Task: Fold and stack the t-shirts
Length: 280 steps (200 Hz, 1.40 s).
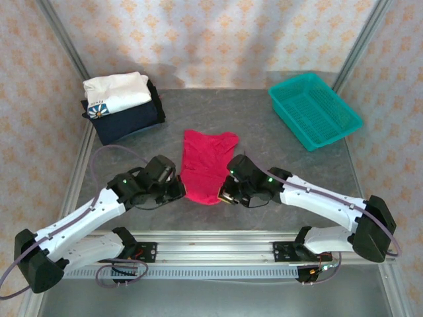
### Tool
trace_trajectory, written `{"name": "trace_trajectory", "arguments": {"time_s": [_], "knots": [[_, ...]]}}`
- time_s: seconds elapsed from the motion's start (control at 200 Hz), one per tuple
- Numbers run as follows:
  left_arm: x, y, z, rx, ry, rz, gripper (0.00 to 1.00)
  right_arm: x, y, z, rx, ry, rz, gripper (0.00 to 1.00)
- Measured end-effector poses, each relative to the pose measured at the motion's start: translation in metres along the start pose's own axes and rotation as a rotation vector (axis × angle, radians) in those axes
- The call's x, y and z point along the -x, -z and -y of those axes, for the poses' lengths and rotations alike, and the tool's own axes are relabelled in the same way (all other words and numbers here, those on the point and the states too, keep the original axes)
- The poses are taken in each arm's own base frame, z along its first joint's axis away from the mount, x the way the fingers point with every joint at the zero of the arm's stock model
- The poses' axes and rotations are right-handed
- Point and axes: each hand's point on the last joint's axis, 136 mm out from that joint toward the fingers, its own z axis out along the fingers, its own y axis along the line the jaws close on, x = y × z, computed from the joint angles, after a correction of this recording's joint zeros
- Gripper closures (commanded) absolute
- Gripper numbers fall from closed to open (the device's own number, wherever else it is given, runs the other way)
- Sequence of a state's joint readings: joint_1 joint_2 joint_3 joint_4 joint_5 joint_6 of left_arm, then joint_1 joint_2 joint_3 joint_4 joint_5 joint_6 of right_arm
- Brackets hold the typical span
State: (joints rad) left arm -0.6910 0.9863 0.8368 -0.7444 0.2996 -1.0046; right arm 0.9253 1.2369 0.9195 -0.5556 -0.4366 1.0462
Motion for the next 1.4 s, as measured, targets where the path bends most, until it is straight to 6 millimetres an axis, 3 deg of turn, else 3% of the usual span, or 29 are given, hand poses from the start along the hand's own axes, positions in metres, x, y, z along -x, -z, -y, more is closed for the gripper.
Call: {"name": "trace_trajectory", "arguments": {"time_s": [0.23, 0.445, 0.666, 0.846, 1.146, 1.401], "knots": [[0.046, 0.002, 0.01, 0.012, 0.085, 0.039, 1.0, 0.04, 0.017, -0.016, 0.004, -0.02, 0.067, 1.0], [0.092, 0.002, 0.033, -0.014, 0.096, 0.048, 1.0, 0.086, 0.024, -0.029, -0.008, -0.021, 0.105, 1.0], [0.125, -0.01, 0.045, -0.018, 0.087, 0.027, 1.0, 0.124, 0.026, -0.028, -0.033, -0.026, 0.11, 1.0], [0.147, -0.022, 0.052, -0.023, 0.08, 0.008, 1.0, 0.146, 0.02, -0.022, -0.044, -0.043, 0.091, 1.0], [0.17, -0.065, 0.036, 0.037, 0.11, -0.059, 1.0, 0.168, -0.006, -0.005, -0.07, -0.089, 0.026, 1.0], [0.202, -0.092, 0.04, 0.044, 0.099, -0.071, 1.0, 0.2, -0.027, 0.005, -0.085, -0.12, 0.005, 1.0]]}}
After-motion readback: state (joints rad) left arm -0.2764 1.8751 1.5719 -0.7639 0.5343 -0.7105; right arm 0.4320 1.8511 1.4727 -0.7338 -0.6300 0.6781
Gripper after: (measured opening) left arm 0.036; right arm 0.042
